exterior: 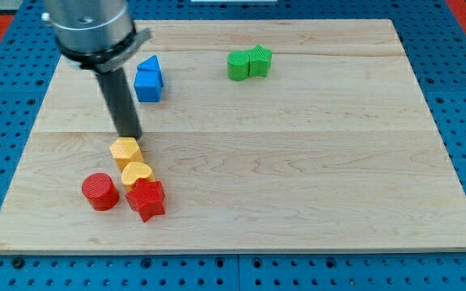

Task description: Push the blue cube closer to the green circle

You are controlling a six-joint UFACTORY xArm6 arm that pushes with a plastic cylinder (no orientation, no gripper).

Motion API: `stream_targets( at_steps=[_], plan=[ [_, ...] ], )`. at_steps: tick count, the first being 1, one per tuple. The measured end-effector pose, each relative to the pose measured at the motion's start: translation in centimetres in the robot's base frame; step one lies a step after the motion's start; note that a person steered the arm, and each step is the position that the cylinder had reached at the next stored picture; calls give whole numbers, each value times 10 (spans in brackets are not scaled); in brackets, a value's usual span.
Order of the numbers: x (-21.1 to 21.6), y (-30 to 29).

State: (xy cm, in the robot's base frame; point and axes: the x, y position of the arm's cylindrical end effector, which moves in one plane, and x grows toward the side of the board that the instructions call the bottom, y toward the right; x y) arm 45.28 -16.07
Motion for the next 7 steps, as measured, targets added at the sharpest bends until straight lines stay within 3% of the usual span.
stream_targets(
  at_steps=[1, 2, 5, 7],
  plan=[
    [36, -14],
    [33, -18],
    [-54, -24],
    [-86, 47]
  ],
)
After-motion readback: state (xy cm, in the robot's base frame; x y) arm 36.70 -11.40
